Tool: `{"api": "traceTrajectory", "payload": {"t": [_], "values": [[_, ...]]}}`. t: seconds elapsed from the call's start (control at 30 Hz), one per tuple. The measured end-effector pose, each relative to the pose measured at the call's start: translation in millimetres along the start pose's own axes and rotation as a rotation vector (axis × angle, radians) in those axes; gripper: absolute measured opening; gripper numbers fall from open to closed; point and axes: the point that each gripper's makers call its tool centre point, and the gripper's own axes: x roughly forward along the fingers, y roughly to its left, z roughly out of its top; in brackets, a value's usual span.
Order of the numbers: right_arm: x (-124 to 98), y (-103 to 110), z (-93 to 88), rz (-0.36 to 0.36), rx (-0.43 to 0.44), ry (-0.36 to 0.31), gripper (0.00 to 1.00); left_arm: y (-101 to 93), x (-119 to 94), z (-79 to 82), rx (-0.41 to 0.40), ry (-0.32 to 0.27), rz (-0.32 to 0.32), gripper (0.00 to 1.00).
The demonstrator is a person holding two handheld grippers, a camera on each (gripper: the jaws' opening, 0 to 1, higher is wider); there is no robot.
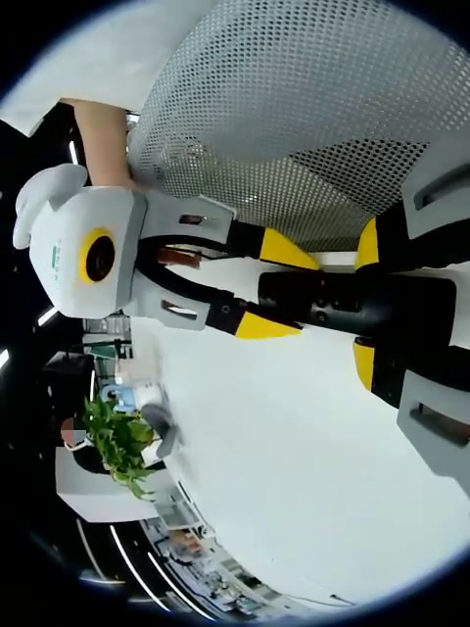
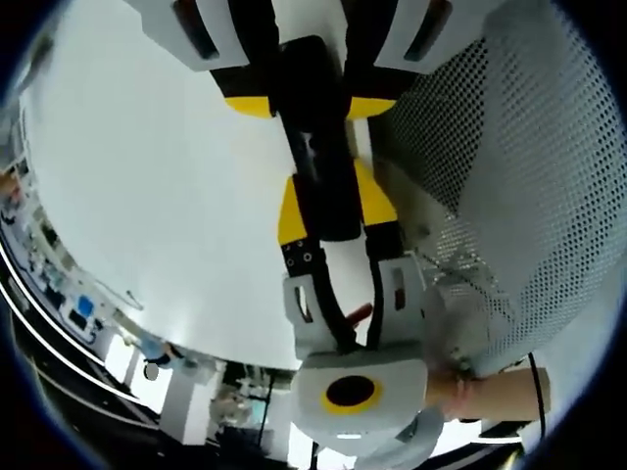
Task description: Press the specified remote control buttons in sequence, fully releasing each button before pressing the next.
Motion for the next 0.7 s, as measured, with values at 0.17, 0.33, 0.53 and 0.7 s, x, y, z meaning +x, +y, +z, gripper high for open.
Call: {"api": "traceTrajectory", "payload": {"t": [0.17, 0.33, 0.53, 0.7], "values": [[0.2, 0.3, 0.4, -0.002, 0.004, -0.002, 0.22, -0.3, -0.3, 0.0, 0.000, 0.006, 0.001, 0.26], [0.9, -0.2, 1.3, -0.006, 0.023, -0.008, 0.23, 0.9, -0.3, -0.6, -0.005, 0.013, 0.000, 0.28], [2.6, -3.1, 2.7, -0.004, 0.063, -0.023, 0.22, 1.9, -0.3, -0.2, -0.057, 0.026, 0.002, 0.35], [2.8, -3.1, 2.8, -0.001, 0.074, -0.026, 0.22, 0.0, -4.7, 0.5, -0.093, 0.056, 0.007, 0.40]]}}
